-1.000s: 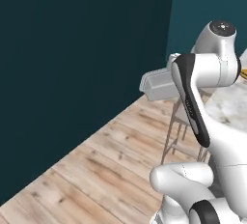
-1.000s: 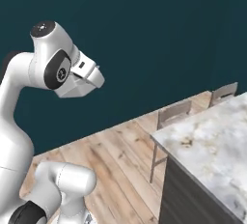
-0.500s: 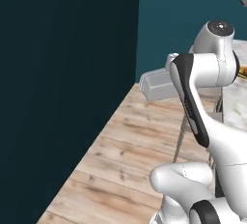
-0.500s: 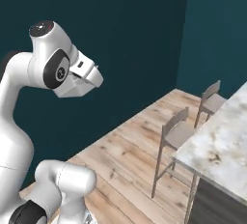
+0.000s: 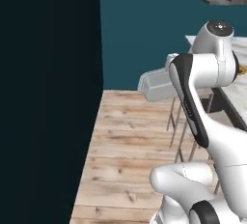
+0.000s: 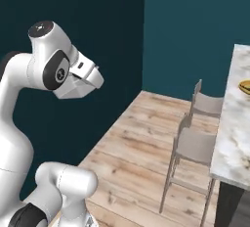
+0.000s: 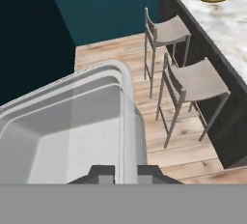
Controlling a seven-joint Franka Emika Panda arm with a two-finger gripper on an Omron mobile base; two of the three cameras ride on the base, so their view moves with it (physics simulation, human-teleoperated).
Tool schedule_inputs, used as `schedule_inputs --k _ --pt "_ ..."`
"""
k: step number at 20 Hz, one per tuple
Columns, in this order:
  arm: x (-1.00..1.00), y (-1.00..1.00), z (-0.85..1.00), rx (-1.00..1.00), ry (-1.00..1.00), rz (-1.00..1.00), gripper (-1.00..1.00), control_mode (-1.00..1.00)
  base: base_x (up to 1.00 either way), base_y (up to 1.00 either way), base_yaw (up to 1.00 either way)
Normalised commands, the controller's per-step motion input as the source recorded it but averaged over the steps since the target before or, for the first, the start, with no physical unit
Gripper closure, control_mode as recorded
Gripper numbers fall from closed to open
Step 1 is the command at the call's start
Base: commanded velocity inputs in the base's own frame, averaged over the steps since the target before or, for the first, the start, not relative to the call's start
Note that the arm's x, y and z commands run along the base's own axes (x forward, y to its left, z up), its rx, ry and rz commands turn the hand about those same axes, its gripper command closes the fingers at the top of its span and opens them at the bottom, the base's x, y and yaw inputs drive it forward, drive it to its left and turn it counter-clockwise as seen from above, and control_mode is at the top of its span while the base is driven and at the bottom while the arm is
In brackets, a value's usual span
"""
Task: Retrieve the tupperware and aluminum foil from the cabinet and place them on the dining counter near the plate with sweet potato and fish to prepare for storing leftovers.
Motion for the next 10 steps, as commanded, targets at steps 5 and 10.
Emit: schedule_inputs --k 5,10 --pt "0.0 0.0 0.0 0.0 0.0 0.0 1.0 1.0 0.83 0.73 -0.53" --pt "0.0 0.0 0.0 0.0 0.0 0.0 1.0 1.0 0.76 0.59 -0.56"
